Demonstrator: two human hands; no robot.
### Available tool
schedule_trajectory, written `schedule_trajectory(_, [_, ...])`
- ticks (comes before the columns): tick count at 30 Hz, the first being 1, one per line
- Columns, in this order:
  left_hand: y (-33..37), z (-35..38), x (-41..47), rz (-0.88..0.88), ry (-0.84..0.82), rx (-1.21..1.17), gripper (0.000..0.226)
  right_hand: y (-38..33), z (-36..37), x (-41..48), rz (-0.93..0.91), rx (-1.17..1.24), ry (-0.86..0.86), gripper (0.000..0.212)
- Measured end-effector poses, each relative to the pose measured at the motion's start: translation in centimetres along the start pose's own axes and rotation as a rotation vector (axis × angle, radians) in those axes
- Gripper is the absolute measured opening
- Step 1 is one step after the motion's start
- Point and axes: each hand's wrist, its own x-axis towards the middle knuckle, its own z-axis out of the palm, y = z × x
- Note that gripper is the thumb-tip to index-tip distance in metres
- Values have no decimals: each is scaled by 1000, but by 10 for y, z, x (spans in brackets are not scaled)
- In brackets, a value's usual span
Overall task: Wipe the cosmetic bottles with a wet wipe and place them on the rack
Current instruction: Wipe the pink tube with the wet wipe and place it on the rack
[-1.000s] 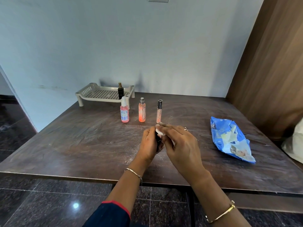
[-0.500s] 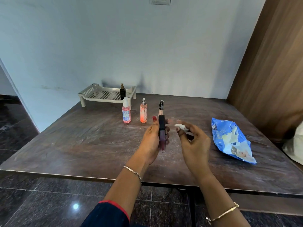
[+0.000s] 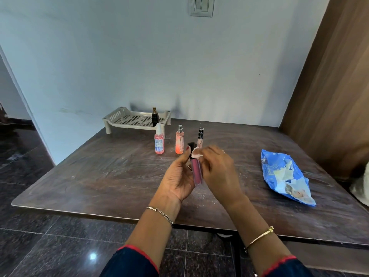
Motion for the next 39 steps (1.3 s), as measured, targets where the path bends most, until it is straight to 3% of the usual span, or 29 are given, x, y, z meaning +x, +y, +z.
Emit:
schedule_trajectory(5, [8, 1, 4, 41, 61, -49, 24, -3, -2, -24, -113, -126, -187, 26])
schedule_trajectory(10, [11, -10, 18, 77, 182, -37, 37, 0, -8, -40, -61, 7, -281, 24])
schedule_trajectory(13, [21, -8, 22, 131, 258, -13, 17, 6, -4, -37, 121, 181, -297, 22])
schedule_trajectory(18, [69, -4, 21, 282, 269, 250, 3, 3, 3, -19, 631, 698, -208, 30])
schedule_trajectory(24, [157, -1, 29, 584, 326, 688, 3, -2, 26, 22, 941, 1128, -168, 17])
schedule_trajectory(26, [184, 1, 40, 645, 339, 793, 16, -6, 40, 35, 1026, 1214, -162, 16])
schedule_trajectory(33, [239, -13, 103, 560, 306, 864, 29, -8, 92, 65, 1270, 1513, -207, 14])
schedule_trajectory(39, [246, -51, 159, 404, 333, 955, 32, -1, 121, 63, 1421, 1561, -190, 33])
